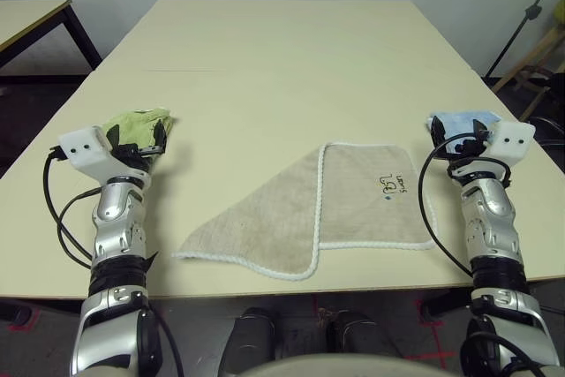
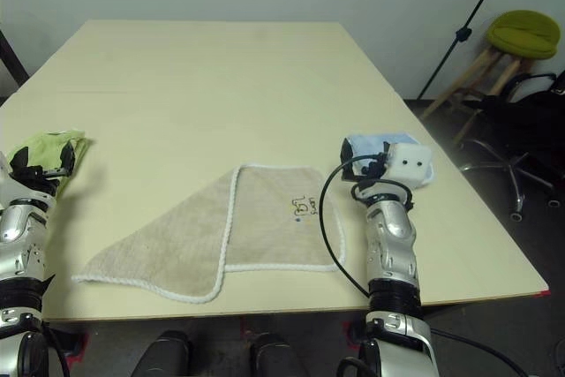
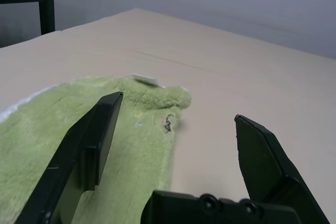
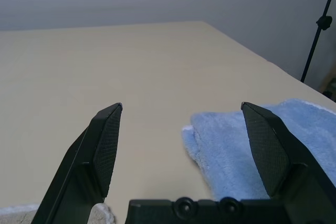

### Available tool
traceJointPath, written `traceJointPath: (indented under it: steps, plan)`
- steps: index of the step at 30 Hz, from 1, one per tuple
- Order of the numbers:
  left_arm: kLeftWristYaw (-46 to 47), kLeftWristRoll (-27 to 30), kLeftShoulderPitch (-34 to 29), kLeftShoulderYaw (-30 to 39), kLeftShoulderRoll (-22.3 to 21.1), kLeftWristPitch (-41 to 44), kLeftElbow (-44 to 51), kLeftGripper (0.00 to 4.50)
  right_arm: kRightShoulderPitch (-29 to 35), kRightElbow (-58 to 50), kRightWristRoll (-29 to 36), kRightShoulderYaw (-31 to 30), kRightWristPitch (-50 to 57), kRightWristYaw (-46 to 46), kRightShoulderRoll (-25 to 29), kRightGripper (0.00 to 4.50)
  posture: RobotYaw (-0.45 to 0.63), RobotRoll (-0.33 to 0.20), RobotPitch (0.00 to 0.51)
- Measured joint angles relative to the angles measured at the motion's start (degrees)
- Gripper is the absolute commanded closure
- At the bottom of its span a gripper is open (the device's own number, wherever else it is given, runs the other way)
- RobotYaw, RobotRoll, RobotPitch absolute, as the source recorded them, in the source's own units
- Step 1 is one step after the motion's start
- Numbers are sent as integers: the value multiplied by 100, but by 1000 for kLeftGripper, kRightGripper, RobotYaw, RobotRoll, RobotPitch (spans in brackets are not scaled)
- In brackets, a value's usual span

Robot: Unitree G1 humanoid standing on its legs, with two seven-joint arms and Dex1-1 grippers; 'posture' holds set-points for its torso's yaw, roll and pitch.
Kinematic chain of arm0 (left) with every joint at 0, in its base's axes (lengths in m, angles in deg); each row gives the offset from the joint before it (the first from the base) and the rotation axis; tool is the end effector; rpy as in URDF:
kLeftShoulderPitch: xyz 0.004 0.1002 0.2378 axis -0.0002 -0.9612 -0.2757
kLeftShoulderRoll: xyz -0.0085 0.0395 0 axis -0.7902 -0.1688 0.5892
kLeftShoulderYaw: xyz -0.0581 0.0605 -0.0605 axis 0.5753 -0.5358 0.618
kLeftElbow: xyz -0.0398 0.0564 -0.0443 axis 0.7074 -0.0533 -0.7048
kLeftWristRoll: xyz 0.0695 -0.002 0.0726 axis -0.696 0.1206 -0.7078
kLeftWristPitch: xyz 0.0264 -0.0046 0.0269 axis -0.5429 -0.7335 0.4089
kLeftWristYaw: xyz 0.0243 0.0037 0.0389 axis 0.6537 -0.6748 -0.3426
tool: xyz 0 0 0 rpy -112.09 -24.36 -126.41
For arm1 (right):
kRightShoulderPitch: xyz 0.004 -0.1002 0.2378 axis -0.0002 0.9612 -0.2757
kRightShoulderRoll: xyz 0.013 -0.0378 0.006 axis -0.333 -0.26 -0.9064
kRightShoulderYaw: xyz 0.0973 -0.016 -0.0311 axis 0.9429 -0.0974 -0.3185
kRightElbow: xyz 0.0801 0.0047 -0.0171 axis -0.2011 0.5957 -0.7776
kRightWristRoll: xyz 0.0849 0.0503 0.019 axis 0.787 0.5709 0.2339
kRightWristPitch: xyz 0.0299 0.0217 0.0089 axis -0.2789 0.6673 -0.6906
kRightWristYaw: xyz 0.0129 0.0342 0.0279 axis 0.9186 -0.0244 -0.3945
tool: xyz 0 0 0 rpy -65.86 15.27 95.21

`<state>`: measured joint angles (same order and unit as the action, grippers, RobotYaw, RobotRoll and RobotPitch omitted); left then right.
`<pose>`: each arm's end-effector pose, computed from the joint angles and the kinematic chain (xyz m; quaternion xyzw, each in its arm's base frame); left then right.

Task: Fold the towel and set it aside.

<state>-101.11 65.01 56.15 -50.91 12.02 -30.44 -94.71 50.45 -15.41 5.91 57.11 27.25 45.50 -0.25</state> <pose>0.2396 0.3095 0.0776 0.0282 -0.0842 0.1343 0.9869 0.2589 -0.2576 0.0826 0.0125 -0.1163 -0.0499 0.9919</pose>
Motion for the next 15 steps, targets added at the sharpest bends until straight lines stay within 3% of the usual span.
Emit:
traceJointPath:
  steps: [9, 15]
  plan:
    - [-6, 7, -8, -7, 36, 27, 240, 14, -17, -358, 104, -89, 434, -163, 28, 0, 90, 0, 52]
    - [-1107, 256, 2, -296, -483, 420, 737, 14, -507, -865, 144, -421, 1915, -440, 619, 0, 120, 0, 43]
